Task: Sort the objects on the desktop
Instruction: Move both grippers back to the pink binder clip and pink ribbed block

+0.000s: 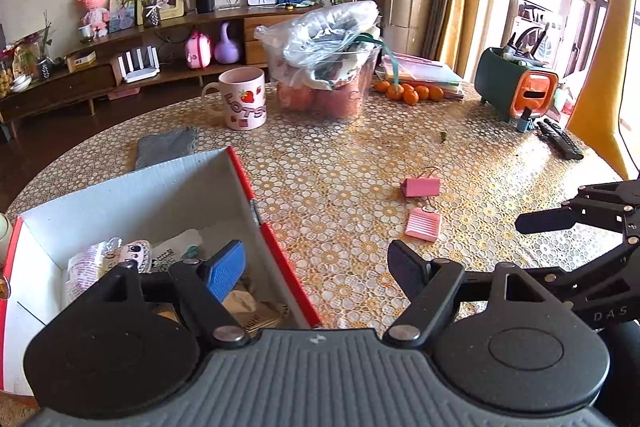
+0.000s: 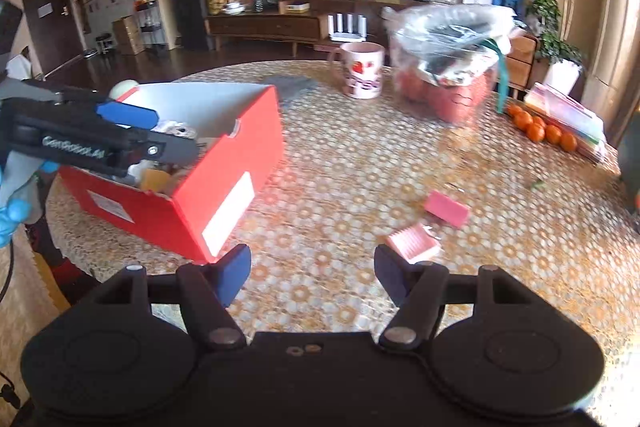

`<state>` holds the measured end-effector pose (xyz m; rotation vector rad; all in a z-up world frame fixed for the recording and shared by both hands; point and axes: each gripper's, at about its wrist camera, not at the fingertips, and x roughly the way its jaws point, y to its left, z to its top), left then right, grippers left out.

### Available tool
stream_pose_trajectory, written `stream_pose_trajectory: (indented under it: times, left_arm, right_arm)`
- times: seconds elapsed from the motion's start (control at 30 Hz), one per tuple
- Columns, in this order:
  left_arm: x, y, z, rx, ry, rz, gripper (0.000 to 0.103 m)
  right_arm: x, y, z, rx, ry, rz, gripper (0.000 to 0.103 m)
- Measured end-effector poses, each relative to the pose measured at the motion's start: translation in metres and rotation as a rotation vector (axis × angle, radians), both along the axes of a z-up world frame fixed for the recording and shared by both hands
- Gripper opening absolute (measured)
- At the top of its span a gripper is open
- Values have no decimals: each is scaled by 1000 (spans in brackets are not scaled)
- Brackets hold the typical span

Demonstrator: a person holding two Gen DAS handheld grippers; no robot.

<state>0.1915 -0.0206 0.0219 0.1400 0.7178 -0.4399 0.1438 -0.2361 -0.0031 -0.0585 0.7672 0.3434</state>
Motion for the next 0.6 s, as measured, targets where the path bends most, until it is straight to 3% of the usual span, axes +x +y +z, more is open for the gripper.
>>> stream_pose_trajectory:
  times: [0.37, 0.6]
  left_arm:
    - [-20, -54, -9, 12, -60, -67, 78]
    - [-26, -92, -35, 30, -81, -125, 78]
  right_arm:
    - [7, -53, -12, -16, 5, -98, 68]
    - [28, -76, -20, -22, 14, -145, 70]
